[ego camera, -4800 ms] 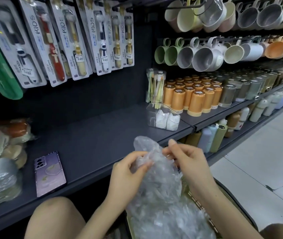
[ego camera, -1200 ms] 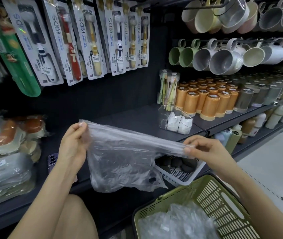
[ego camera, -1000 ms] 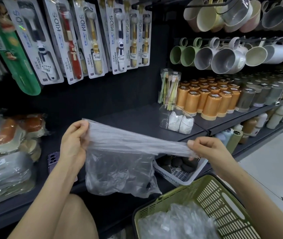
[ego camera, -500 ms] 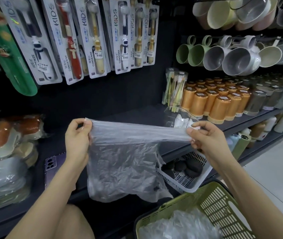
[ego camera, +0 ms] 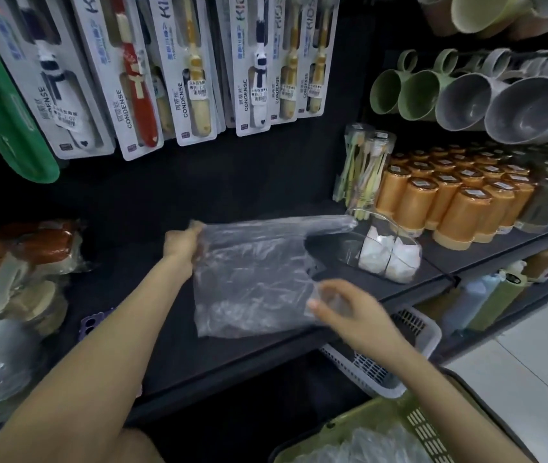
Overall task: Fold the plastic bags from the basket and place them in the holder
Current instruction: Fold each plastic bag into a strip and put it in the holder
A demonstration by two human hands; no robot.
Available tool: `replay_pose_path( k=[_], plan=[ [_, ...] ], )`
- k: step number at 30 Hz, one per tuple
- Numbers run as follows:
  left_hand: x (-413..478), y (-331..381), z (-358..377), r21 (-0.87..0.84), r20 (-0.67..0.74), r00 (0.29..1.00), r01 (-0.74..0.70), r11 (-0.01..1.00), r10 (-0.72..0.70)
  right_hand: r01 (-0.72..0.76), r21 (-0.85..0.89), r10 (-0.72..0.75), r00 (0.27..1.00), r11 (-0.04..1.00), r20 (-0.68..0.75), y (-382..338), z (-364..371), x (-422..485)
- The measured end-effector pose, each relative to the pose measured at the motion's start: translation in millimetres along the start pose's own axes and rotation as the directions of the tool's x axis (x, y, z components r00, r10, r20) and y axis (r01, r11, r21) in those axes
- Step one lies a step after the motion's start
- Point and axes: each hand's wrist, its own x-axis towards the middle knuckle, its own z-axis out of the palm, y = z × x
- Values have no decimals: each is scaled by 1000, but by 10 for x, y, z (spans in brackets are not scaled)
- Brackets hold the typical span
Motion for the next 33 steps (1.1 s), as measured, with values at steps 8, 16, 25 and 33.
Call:
replay_pose_path(
  k=[8, 16, 25, 33],
  plan=[
    [-488, -131, -488, -73, 137, 937, 334, 940, -322, -107, 26, 110, 970, 994, -217, 333, 487, 175],
    [-1178, -462, -648, 154, 157, 926, 321, 934, -344, -169, 302, 249, 936, 938, -250, 339, 536, 256],
    [-1212, -527, -467, -32, 125, 941, 320, 947, -314, -167, 325, 244, 946, 931, -213, 363, 528, 245],
    [-1110, -523, -617, 109, 0, 998, 62, 992, -63, -100, 535, 169, 982, 839, -82, 283, 266, 180]
  ],
)
